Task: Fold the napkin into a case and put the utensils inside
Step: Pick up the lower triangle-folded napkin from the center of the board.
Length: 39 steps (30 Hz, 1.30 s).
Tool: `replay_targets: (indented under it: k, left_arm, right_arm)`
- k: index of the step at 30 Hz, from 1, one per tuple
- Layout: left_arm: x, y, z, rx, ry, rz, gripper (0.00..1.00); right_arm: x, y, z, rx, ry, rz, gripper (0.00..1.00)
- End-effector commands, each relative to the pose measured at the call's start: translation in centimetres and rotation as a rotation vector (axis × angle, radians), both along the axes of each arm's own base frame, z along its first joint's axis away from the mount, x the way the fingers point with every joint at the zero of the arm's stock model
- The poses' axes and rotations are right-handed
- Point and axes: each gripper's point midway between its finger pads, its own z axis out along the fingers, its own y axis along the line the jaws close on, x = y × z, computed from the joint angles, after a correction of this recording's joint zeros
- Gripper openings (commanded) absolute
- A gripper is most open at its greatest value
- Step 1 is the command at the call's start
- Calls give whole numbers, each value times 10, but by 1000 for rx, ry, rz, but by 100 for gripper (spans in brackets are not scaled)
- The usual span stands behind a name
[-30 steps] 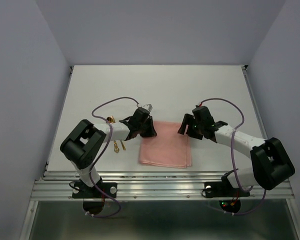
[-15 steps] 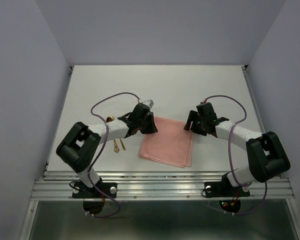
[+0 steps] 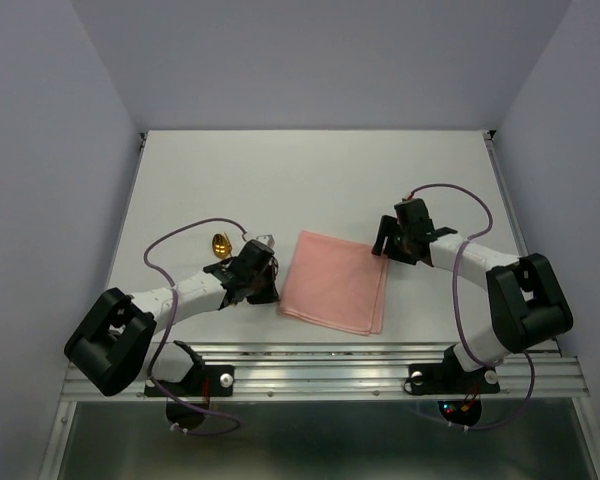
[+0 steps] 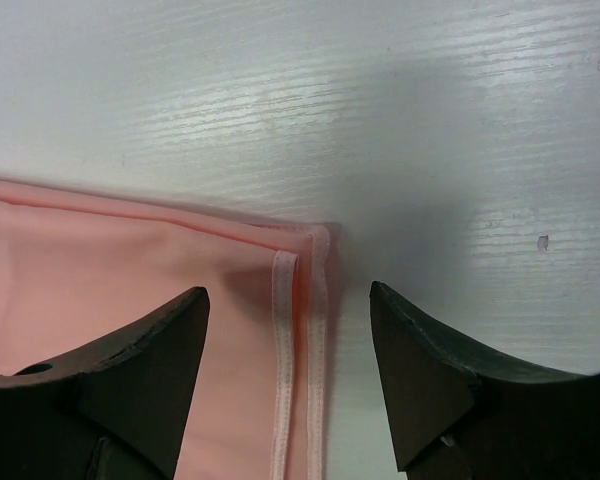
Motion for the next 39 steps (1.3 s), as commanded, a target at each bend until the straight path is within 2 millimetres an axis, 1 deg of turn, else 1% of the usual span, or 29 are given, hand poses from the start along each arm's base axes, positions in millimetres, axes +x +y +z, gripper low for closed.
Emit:
replay_targets:
  k: [1,2,5,10,12,13,15,16,17,19,20,21,22,24,25,26,27,28,30,31,32,33,34,36,37,38,39]
  left_arm:
    - [-6,-4,3,-34,11,-8,0]
    - [-8,-6,1,-34,17,-15,0]
    - [-13,-13,-2,-60,33,-37,0]
    - [-17,-28,0,-73,34,-67,0]
    - [-20,-31,-3,-67,43,-78,0]
    - [-23,-34,-5,-61,52,-91,0]
    - [-26,-37,-9,-45,59,-98,0]
    - [-27,-38,-11,-37,62,-101,0]
    - [-31,-38,-17,-20,81,-99,0]
    - [-31,-39,-20,-6,85,-94,0]
    - [-30,-42,-16,-11,77,-93,0]
    - [-28,-44,-11,-19,66,-94,0]
    - [-26,-45,-1,-36,46,-97,0]
    - [-16,-52,21,-58,-2,-97,0]
    - [-6,-53,38,-48,-40,-91,0]
    - [0,-53,45,-40,-58,-88,0]
    - [12,-49,53,-6,-100,-72,0]
    - [23,-54,66,-3,-124,-68,0]
    - [42,-57,76,-1,-156,-59,0]
    - [48,-62,81,-4,-165,-66,0]
    - [62,-76,91,-13,-193,-85,0]
    - [67,-88,95,-37,-196,-111,0]
    - [81,-108,102,-69,-217,-126,0]
    - [90,-132,108,-122,-214,-175,0]
    - [97,-147,97,-142,-198,-192,0]
    - [107,-161,109,-184,-218,-189,0]
    - [111,-173,108,-216,-210,-202,0]
  right_arm:
    - [20,4,14,7,-57,14,70]
    - [20,5,10,6,-48,16,69]
    - [23,6,7,10,-48,16,66]
    - [25,4,1,-7,-42,13,59]
    - [27,1,0,-9,-44,2,52]
    - [28,1,0,-9,-47,3,46]
    - [28,0,1,-11,-51,2,38]
    - [28,0,1,-13,-53,0,30]
    - [29,0,3,-14,-57,1,26]
    - [30,0,4,-13,-61,1,19]
    - [31,2,7,-9,-67,10,12]
    - [31,2,7,-6,-70,13,9]
    - [32,3,7,-6,-71,18,4]
    - [34,6,10,-2,-79,43,1]
    - [34,7,10,-4,-80,57,1]
    - [35,8,11,-3,-81,67,1]
    - [36,10,11,-1,-82,80,1]
    - [35,10,11,-4,-80,87,1]
    - [35,12,10,0,-79,100,1]
    - [35,12,10,0,-75,101,1]
    - [35,13,11,6,-77,101,1]
    - [35,13,12,8,-80,102,1]
    - [34,13,12,12,-79,100,1]
    - [34,14,13,17,-80,97,1]
    - [34,14,13,20,-80,93,1]
    - [34,14,13,22,-79,91,1]
    - [34,14,12,22,-77,90,1]
